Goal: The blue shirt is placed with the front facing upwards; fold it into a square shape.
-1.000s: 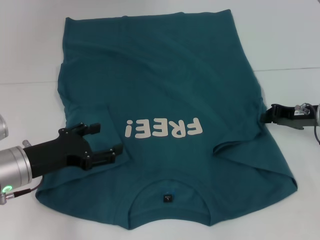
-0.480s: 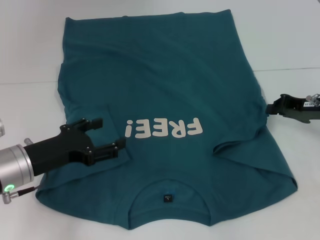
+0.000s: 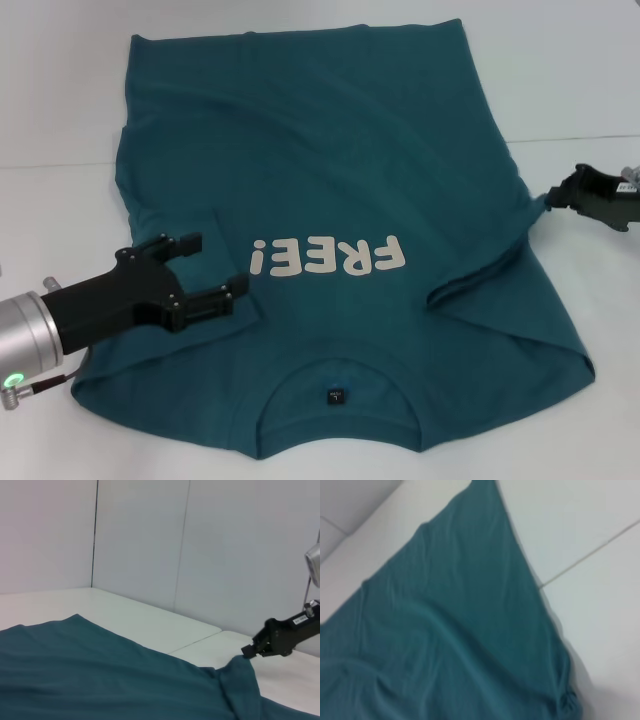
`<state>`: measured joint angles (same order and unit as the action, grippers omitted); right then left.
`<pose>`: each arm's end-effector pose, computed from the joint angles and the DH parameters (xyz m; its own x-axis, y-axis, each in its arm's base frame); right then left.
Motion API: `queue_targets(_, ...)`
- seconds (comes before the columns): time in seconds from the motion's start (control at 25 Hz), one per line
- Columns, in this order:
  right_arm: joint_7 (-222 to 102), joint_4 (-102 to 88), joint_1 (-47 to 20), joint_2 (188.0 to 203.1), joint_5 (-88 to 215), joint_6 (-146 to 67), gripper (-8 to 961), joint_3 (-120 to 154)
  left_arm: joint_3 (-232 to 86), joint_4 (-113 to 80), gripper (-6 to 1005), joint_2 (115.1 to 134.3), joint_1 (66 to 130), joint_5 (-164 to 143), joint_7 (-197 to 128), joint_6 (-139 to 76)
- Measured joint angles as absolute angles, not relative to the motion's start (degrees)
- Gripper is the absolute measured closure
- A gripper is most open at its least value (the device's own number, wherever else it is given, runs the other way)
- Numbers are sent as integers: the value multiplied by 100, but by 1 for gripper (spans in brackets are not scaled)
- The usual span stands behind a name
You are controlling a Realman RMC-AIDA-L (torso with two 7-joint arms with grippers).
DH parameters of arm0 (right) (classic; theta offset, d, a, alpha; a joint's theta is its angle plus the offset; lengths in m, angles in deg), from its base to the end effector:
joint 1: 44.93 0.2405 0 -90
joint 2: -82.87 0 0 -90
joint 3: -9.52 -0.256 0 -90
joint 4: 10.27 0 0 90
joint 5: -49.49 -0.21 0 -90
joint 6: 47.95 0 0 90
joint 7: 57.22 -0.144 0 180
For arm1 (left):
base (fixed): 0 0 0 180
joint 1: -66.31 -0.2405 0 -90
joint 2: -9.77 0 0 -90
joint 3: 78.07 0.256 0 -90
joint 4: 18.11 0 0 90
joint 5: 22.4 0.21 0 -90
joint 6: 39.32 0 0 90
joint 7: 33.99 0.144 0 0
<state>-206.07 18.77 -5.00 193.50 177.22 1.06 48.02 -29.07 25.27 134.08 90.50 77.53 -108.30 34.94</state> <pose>0.3234 0.4312 0.0607 -0.0458 -0.6970 -0.7156 -0.9811 0.1664 -0.0993 -0.2563 0.3405 -0.0169 0.7692 0.2406 0.5920 0.5089 -0.7909 -0.3398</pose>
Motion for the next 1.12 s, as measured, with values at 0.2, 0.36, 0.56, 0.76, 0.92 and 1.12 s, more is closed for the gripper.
queue_targets(0.2,-20721,1855,-428,19334,17553,87,930,4806,-2908,2531,95,13402,9040,7753,-10820,3506)
queue_targets(0.36,-20926,1847,-346,19334,17574,36,929,4856,-2920,2549,94,13395,9022,7753,-10815,3577)
queue_targets(0.56,-21085,1695,-206,19348,17706,-122,928,4878,-2926,2565,94,13398,8981,7753,-10740,3633)
queue_targets(0.76,-21182,1536,-73,19370,17736,-326,927,4881,-2930,2558,94,13404,8959,7753,-10712,3660)
queue_targets(0.92,-21235,1537,3,19395,17722,-371,927,4881,-2931,2550,95,13404,8937,7753,-10671,3683)
queue_targets(1.12,-21063,1556,117,19441,17692,-365,926,4861,-2950,2565,95,13400,8907,7753,-10653,3733)
